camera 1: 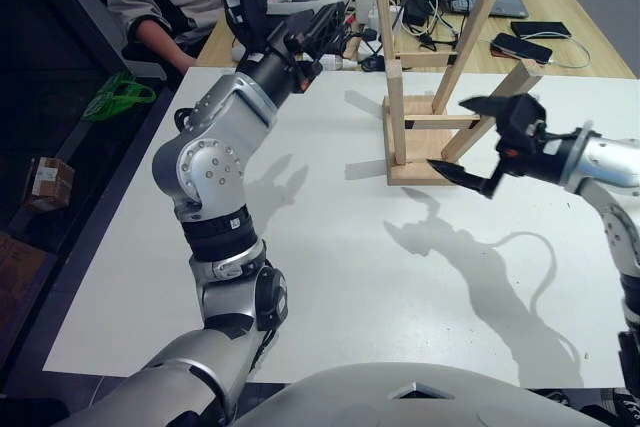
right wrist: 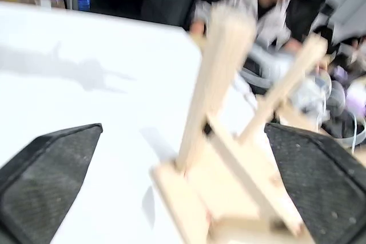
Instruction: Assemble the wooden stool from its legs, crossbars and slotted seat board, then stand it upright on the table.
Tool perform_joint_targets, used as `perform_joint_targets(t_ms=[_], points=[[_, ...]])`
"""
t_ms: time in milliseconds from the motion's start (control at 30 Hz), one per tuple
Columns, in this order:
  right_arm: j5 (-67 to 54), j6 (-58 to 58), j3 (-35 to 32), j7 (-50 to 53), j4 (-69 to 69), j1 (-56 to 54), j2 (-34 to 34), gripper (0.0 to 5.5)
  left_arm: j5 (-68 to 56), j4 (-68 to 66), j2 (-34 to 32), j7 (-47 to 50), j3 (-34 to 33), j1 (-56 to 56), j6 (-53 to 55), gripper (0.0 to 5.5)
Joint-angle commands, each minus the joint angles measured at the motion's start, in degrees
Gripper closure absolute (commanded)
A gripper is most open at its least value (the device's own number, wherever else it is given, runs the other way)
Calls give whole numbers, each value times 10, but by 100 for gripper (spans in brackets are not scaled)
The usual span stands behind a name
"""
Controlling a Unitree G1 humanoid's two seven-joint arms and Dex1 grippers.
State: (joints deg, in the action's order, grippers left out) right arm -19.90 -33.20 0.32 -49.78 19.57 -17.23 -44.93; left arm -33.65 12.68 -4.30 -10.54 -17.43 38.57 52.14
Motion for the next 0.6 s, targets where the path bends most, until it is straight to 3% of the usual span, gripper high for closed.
perform_joint_targets(t_ms=[33, 167, 267, 400, 467, 600], points=[[82, 74, -18, 55, -178, -33, -20, 10, 3, -9, 2, 16, 11, -4, -12, 262], [212, 202, -26, 233, -377, -116, -21, 10, 6, -7, 12, 26, 35, -14, -17, 262], [237, 263, -38, 274, -348, -117, -12, 10, 7, 1, 14, 34, 48, -28, -16, 262], [199, 326, -64, 303, -195, -153, 45, 10, 8, 3, 11, 40, 54, -37, -17, 262], [178, 291, -37, 319, -106, -184, 104, 10, 25, -7, 8, 51, 61, -45, -30, 262], [36, 59, 31, 341, -18, -153, 262, 10, 74, -28, 37, 130, 46, -55, -76, 262]])
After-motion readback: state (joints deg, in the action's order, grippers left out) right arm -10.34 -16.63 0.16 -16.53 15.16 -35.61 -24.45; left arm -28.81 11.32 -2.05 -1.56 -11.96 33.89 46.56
